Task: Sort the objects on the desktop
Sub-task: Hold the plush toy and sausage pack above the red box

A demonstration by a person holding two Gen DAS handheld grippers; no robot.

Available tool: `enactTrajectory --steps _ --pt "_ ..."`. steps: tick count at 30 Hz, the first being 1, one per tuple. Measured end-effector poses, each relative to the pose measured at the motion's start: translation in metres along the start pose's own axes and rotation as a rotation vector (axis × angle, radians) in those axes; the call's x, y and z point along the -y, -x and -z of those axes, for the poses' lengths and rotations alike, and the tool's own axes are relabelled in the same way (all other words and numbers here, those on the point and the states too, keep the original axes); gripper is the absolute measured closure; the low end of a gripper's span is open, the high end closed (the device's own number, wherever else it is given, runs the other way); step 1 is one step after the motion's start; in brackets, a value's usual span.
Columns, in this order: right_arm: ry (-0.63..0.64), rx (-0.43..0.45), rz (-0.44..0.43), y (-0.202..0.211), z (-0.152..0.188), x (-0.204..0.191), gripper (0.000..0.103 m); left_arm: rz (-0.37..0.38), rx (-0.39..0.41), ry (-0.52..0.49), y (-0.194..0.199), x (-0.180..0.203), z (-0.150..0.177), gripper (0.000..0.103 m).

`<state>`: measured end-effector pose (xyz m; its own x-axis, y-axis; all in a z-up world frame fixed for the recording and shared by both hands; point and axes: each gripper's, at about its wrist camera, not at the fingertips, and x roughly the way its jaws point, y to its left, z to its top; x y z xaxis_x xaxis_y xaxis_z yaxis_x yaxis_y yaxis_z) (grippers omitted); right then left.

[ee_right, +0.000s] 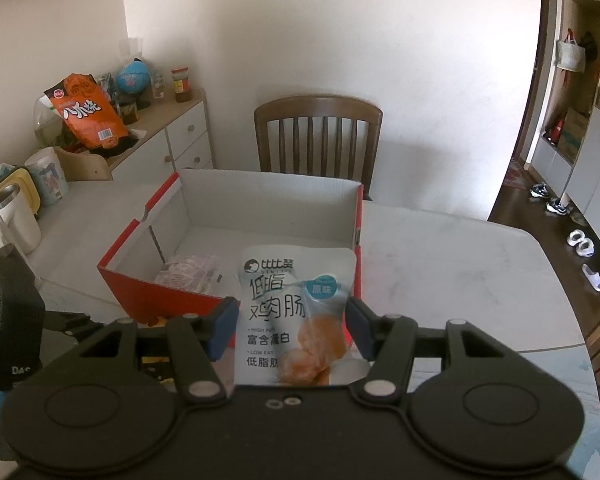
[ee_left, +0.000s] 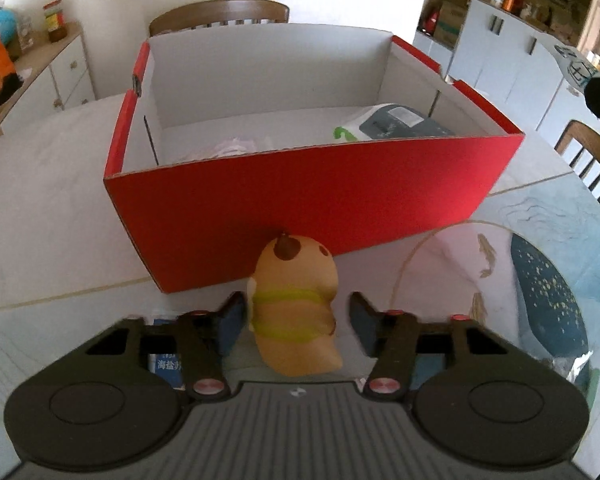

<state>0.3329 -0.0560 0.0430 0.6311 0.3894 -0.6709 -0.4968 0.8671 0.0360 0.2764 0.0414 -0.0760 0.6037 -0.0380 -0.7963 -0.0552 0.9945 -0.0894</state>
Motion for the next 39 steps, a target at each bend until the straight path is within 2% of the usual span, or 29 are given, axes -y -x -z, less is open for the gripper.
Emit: enactTrajectory --steps 5,9,16,22,30,39 --pt "0.004 0.000 -0.009 -0.005 -0.004 0.003 0.045 -0.020 0.020 -0.007 0.008 0.001 0.001 0.062" --pt "0.012 0.005 -0.023 -0.008 -0.009 0.003 0.045 -0.003 0.033 0.003 0.024 0.004 -0.004 0.062" --pt "0.031 0.027 -0.039 -0.007 -0.022 0.002 0.045 0.049 0.093 0.007 0.068 0.014 -0.021 0.062" --pt "0.051 0.050 -0.050 -0.006 -0.035 0.000 0.045 0.047 0.165 0.003 0.091 0.019 -0.044 0.062" --pt "0.059 0.060 -0.057 -0.013 -0.044 -0.001 0.045 -0.008 0.223 0.003 0.094 0.015 -0.076 0.062" --pt "0.054 0.043 -0.049 -0.037 -0.048 0.003 0.045 -0.051 0.234 -0.004 0.077 0.009 -0.107 0.062"
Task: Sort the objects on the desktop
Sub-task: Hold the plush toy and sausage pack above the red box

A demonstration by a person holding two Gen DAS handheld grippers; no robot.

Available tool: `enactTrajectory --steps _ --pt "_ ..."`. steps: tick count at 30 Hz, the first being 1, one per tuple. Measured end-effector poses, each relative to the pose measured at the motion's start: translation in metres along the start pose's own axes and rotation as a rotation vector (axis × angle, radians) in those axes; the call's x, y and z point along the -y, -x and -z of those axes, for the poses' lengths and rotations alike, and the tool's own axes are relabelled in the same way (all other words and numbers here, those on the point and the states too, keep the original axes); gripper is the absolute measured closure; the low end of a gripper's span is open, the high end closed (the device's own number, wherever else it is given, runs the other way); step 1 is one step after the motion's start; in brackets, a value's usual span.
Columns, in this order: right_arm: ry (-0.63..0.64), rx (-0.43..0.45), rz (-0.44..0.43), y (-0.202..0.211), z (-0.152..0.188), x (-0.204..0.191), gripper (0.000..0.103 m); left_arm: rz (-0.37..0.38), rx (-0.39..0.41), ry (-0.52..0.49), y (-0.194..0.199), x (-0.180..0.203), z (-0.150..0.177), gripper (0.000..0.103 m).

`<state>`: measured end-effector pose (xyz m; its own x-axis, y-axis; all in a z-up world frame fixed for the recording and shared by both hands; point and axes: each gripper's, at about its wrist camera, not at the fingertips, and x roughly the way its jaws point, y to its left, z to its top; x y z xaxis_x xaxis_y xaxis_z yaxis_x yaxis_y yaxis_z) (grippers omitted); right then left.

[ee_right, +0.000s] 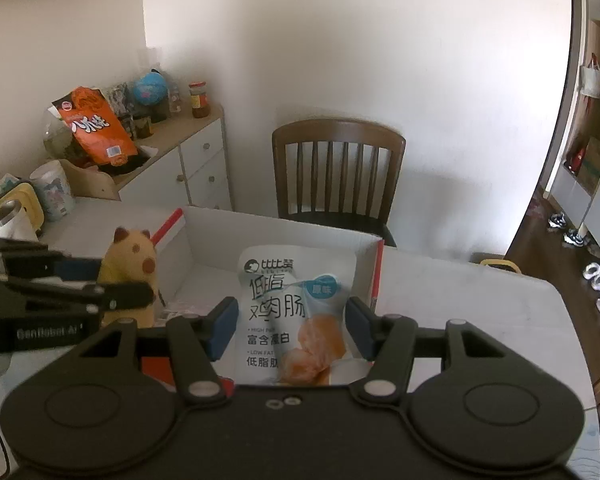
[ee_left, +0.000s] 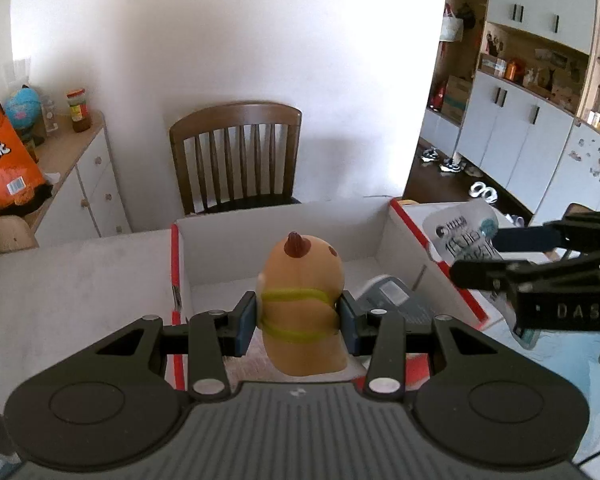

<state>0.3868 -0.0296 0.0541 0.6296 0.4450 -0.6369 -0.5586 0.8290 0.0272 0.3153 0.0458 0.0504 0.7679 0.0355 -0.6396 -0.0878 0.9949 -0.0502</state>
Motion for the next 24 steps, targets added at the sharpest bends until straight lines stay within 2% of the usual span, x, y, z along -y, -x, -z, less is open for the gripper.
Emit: enactTrajectory --steps 13,24 --pt "0.022 -0.014 0.007 -0.038 -0.004 -0.004 0.045 -0.057 -0.034 -0.031 -0.047 -0.013 -0.008 0.062" --pt "0.052 -0.066 0.005 -0.078 0.001 -0.010 0.045 -0.067 -0.121 -0.072 -0.085 -0.017 0.005 0.062"
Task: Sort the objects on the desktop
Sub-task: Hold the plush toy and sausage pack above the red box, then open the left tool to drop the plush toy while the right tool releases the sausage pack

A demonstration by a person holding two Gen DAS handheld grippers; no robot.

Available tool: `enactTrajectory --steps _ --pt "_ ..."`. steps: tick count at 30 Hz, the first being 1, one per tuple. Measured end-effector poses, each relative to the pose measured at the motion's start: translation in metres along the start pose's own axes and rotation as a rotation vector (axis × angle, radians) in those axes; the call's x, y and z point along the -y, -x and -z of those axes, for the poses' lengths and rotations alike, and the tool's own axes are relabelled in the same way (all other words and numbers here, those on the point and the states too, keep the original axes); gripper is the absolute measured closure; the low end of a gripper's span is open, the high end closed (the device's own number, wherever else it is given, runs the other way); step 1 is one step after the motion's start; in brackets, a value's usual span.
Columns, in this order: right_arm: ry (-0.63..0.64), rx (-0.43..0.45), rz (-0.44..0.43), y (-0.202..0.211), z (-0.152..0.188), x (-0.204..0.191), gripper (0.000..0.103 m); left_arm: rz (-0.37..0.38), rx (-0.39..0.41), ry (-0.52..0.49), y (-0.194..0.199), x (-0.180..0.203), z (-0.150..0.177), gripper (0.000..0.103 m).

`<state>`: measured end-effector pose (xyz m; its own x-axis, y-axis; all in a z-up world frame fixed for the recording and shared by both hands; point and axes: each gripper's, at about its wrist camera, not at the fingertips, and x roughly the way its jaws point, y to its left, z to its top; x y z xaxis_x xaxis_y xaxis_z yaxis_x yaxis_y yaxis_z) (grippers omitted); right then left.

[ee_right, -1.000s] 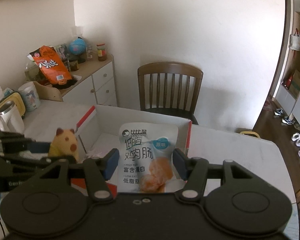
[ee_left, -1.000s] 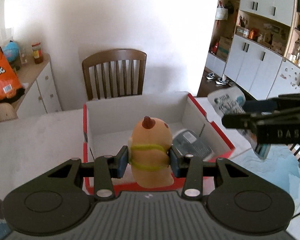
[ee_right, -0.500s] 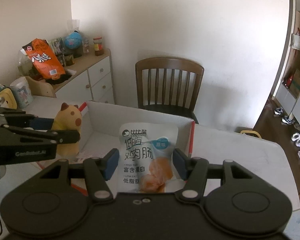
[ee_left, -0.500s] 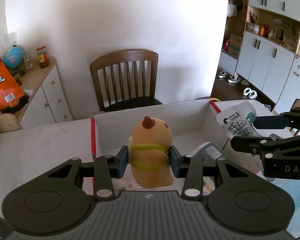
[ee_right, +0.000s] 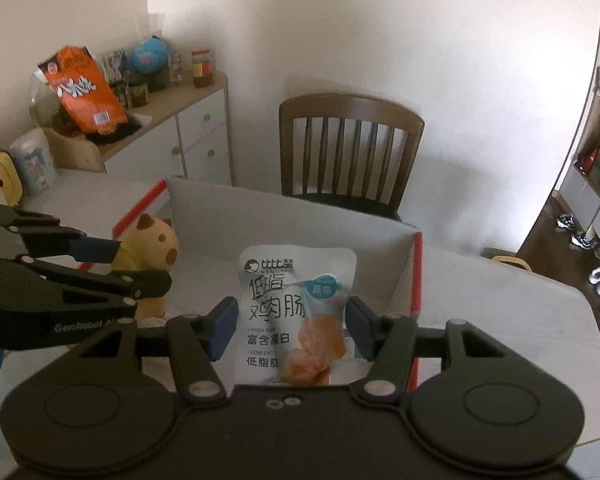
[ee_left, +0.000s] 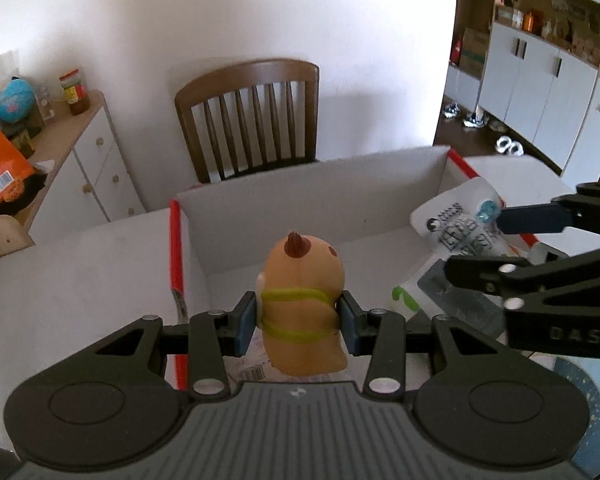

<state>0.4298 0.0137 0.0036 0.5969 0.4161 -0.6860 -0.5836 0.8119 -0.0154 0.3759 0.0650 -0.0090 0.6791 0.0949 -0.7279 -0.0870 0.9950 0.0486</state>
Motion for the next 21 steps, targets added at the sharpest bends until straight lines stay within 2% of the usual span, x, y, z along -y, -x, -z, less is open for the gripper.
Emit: enactTrajectory --steps 10,21 --pt "0.025 -0.071 0.013 -0.037 0.001 0.000 0.045 -0.020 -0.078 -0.022 -0.024 0.005 0.006 0.062" --pt "0.061 -0.141 0.034 -0.056 0.009 0.001 0.045 -0.016 -0.121 -0.040 -0.032 0.007 0.005 0.061"
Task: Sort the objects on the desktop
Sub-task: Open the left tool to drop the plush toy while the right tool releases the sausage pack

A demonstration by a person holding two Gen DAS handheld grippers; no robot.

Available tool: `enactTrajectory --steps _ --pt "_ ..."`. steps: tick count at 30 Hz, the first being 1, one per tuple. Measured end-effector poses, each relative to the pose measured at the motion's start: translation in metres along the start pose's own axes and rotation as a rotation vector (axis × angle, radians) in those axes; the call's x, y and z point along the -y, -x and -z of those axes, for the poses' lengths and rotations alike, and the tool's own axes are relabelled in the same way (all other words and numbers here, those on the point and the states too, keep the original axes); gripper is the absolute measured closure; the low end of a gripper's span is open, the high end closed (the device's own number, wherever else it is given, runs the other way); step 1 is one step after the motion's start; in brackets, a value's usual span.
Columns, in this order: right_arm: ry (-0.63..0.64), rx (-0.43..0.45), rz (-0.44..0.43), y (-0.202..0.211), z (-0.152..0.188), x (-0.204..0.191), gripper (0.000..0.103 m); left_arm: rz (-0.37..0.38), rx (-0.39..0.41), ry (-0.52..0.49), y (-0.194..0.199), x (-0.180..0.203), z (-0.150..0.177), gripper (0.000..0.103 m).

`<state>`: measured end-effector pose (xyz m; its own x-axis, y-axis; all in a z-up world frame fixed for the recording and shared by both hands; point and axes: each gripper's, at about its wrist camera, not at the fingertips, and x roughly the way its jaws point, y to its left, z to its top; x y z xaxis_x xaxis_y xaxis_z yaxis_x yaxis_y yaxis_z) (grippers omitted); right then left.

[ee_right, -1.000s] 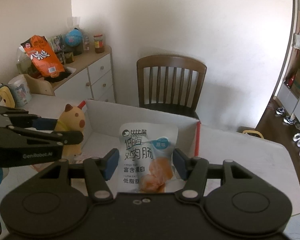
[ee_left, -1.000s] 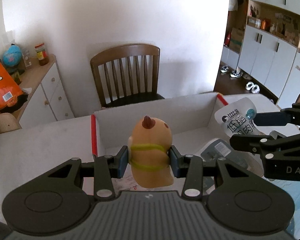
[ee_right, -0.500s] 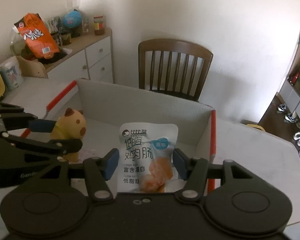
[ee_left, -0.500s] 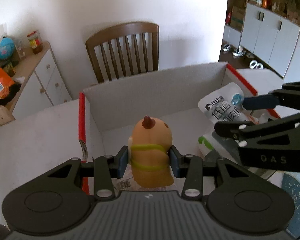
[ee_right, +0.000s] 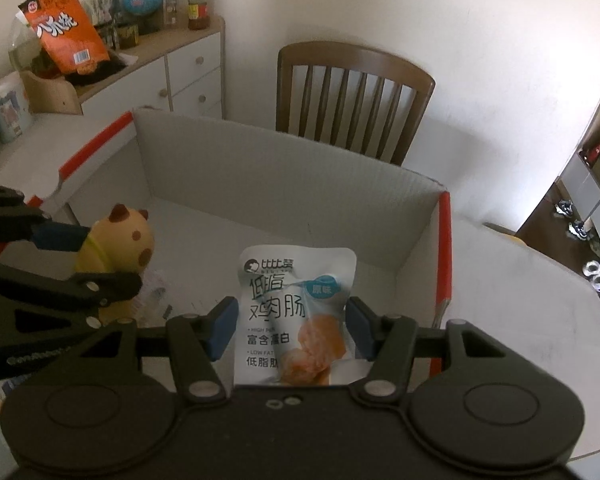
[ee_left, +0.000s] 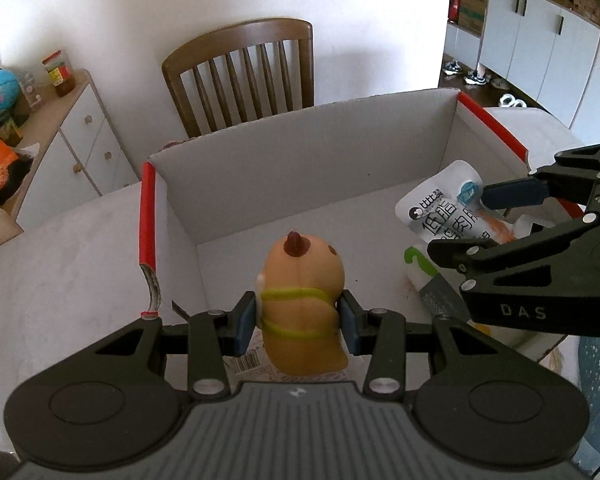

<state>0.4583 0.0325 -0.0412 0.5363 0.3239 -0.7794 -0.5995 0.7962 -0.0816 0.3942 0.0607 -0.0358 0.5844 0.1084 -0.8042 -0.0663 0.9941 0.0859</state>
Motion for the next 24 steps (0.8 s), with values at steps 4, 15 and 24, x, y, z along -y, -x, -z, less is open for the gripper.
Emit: enactTrajectory --steps 4,15,24 --pt "-0.002 -0.007 -0.004 -0.002 0.002 0.002 0.044 0.000 -0.002 0.021 0.001 -0.001 -0.001 0.059" --pt "-0.023 0.022 -0.021 0.008 0.000 0.006 0.036 0.031 0.043 0.071 0.018 -0.006 0.001 0.041" --pt "-0.019 0.046 -0.014 0.026 -0.003 0.005 0.036 0.034 0.079 0.104 0.043 -0.012 0.002 0.041"
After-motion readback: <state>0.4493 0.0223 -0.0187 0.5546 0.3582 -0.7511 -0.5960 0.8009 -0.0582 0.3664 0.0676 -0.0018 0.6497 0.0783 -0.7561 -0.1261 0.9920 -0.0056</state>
